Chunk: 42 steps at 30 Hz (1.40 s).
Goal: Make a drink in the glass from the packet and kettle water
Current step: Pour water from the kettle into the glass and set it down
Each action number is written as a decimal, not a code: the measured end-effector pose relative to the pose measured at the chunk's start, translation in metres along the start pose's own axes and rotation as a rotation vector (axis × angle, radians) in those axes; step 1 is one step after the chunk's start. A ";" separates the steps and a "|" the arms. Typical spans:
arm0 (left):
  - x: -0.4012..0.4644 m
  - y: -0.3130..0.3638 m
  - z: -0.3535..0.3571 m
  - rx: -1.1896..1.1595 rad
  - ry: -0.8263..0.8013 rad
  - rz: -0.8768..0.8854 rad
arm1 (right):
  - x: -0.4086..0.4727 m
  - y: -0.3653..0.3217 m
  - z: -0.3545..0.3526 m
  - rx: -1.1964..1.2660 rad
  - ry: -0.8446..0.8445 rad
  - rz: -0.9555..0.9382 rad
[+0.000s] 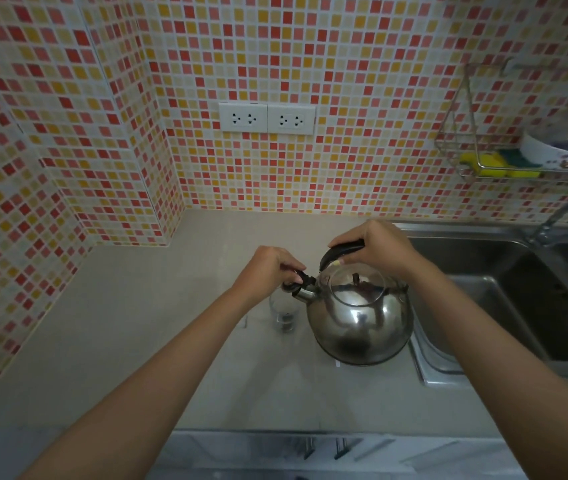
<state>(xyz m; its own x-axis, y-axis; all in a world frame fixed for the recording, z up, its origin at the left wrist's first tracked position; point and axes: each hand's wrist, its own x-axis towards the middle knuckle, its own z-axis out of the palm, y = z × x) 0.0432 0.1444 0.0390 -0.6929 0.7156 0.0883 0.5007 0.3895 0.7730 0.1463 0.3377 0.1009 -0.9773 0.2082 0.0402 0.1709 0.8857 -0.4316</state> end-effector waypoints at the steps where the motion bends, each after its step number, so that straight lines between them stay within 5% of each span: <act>1: 0.001 0.000 0.000 0.010 0.002 -0.005 | 0.001 0.000 0.000 0.000 0.001 -0.003; 42: 0.016 0.010 0.000 0.134 -0.106 0.002 | 0.010 0.007 -0.002 -0.059 -0.012 -0.021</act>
<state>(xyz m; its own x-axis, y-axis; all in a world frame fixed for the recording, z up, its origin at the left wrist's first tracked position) 0.0373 0.1593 0.0485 -0.6369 0.7707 0.0179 0.5719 0.4569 0.6813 0.1375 0.3466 0.1002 -0.9821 0.1848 0.0372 0.1575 0.9129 -0.3767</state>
